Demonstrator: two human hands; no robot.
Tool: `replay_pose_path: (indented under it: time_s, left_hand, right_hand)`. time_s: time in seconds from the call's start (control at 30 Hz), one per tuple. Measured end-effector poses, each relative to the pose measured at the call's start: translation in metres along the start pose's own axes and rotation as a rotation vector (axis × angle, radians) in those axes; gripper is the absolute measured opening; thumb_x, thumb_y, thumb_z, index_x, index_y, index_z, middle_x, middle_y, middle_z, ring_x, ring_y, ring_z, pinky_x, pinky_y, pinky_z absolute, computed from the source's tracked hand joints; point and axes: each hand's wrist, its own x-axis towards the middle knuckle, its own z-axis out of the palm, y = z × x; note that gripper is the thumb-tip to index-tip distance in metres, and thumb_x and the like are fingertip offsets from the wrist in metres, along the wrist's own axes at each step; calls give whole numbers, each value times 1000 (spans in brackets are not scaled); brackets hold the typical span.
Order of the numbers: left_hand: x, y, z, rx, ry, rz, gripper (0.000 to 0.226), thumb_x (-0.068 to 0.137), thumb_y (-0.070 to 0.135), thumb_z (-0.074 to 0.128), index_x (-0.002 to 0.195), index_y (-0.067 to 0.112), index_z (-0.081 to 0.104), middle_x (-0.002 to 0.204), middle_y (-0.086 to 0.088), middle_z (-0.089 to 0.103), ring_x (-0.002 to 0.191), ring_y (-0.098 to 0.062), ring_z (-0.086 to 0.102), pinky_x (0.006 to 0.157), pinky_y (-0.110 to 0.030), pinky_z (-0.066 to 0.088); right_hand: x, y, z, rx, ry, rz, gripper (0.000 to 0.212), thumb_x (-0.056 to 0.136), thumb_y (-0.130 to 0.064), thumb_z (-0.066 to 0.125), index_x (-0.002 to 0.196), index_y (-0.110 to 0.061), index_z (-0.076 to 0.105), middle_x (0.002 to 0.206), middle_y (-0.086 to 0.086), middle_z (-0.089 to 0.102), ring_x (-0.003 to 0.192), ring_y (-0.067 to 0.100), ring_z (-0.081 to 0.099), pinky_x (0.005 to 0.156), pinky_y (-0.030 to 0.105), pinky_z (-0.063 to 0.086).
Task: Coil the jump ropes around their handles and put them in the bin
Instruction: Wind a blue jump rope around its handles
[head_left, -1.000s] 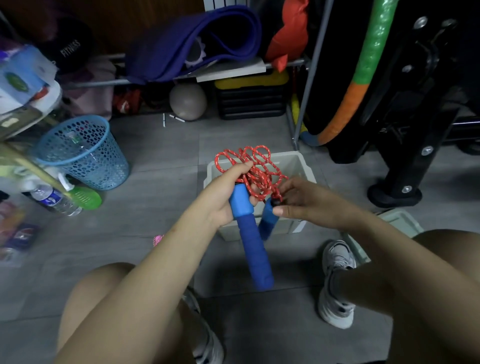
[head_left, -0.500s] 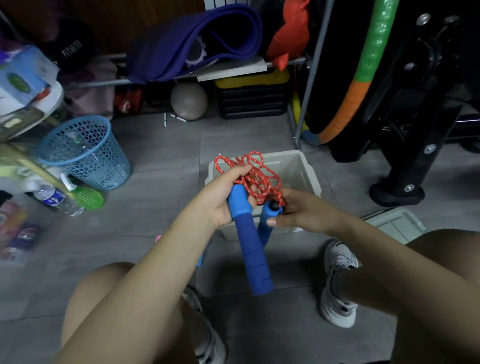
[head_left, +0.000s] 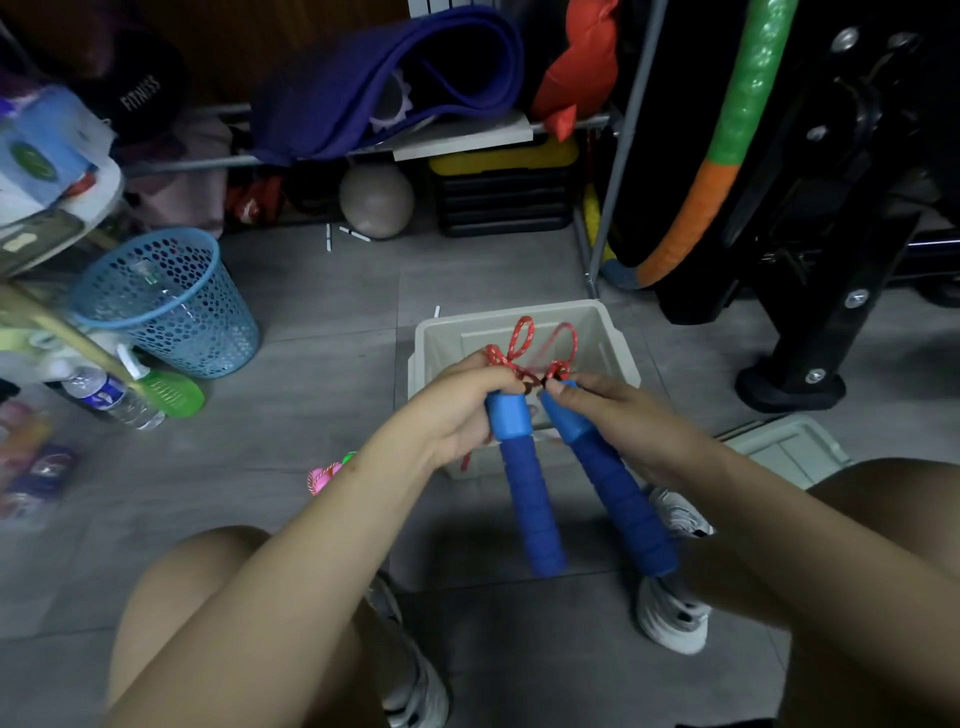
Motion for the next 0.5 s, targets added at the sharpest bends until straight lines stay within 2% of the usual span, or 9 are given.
replay_pose_path:
  time_s: [0.1,0.17,0.2,0.23,0.3,0.37,0.4,0.47,0.5]
  left_hand:
    - [-3,-2,3,-15,-77,33,33,90,-13,45,117,5,49,103,-15,63,93,-23,62,85,-35,54]
    - [1,-4,3,-50,-60,26,53,91,-6,50,140,6,35,130,-18,56,106,-24,59,98,-39,48]
    - [0,-4,2,-81,-54,4,56,92,-3,50,144,6,31,135,-18,52,108,-24,59,100,-41,46]
    - [0,-4,3,-94,-61,-9,49,94,0,49,140,6,36,131,-17,56,104,-23,62,97,-40,49]
    - [-2,-4,6,-73,-95,-33,23,98,5,43,120,8,51,112,-12,64,95,-21,65,88,-37,53]
    - [-2,-6,8,-96,-87,-48,16,100,12,41,113,10,50,111,-11,62,100,-22,63,89,-39,52]
    - [0,-7,8,-108,-92,-64,20,100,18,43,118,10,48,117,-12,61,105,-25,61,91,-41,51]
    - [3,-7,4,-77,-131,-87,57,94,36,52,142,13,32,135,-13,53,117,-27,57,94,-46,51]
    - [4,-7,3,2,-130,-72,71,90,42,55,149,17,24,140,-12,50,118,-26,57,93,-47,52]
  right_hand:
    - [-1,4,10,197,-19,34,25,95,-33,50,110,-15,59,106,10,65,93,22,62,81,44,53]
    - [-1,8,14,226,-34,22,33,94,-35,49,119,-13,53,114,14,64,99,26,64,82,48,53]
    - [-1,8,15,238,-39,13,35,94,-33,50,122,-11,50,117,15,63,101,26,64,81,46,54]
    - [-1,9,16,248,-45,-3,36,94,-29,52,123,-9,48,119,16,62,101,25,64,80,41,56]
    - [0,10,17,250,-42,-45,35,92,-21,57,123,-8,48,118,15,63,102,23,65,78,33,57]
    - [1,10,16,253,-21,-62,31,89,-16,61,118,-9,52,115,15,64,101,24,65,80,34,57]
    - [1,9,16,261,-18,-58,28,88,-14,62,115,-9,55,111,15,66,98,24,66,81,36,56]
    - [0,8,15,289,-19,-44,21,87,-12,62,108,-10,59,100,12,69,91,22,67,80,37,55]
    - [1,7,14,311,-6,-40,19,87,-12,63,106,-9,61,96,10,69,88,21,67,78,34,55]
